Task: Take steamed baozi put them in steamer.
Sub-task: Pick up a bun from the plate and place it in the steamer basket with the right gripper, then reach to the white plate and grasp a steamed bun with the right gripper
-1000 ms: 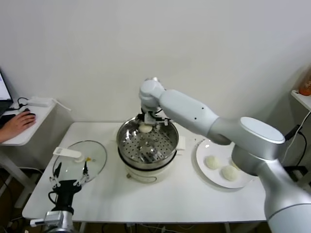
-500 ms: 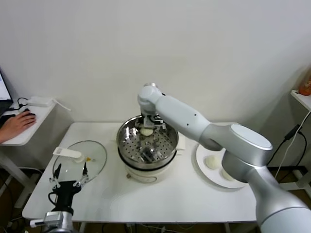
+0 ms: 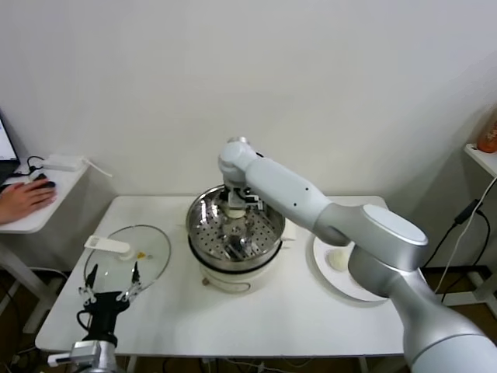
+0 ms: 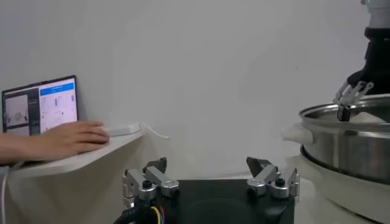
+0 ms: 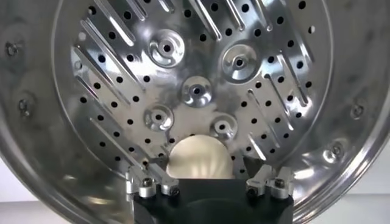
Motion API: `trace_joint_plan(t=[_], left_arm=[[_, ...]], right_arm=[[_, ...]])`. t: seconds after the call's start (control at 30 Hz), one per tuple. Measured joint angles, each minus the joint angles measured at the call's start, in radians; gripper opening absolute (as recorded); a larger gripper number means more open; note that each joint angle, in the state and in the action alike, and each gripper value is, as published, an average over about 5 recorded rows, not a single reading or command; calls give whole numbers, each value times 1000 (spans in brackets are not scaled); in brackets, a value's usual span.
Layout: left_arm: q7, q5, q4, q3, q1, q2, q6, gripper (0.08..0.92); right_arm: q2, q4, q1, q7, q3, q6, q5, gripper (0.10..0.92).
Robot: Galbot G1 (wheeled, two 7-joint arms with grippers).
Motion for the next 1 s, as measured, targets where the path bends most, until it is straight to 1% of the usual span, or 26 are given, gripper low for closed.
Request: trace_joint_plan(t=[0.17, 0.3, 0.47, 0.67, 0.87, 1.0], left_arm=[[-1, -4, -1, -1, 1, 0, 0, 823], [-2, -4, -6, -1, 0, -1, 2, 823], [-7, -4, -12, 2, -1, -2, 5, 823], [-8, -12, -16, 2, -1, 7, 7, 823], [-11, -31, -22, 7, 1, 14, 6, 823], [-12, -42, -25, 13, 6, 17, 1, 823]], right_arm=[[-23, 29, 31, -21, -26, -9, 58, 823], [-63, 77, 81, -45, -80, -44, 171, 823], [-150, 168, 178, -76, -188, -143, 393, 823], [-297, 274, 310, -94, -338, -319, 703, 823], [-453, 331, 403, -95, -472, -509, 993, 823], [-551, 349, 431, -85, -537, -619, 1143, 823]])
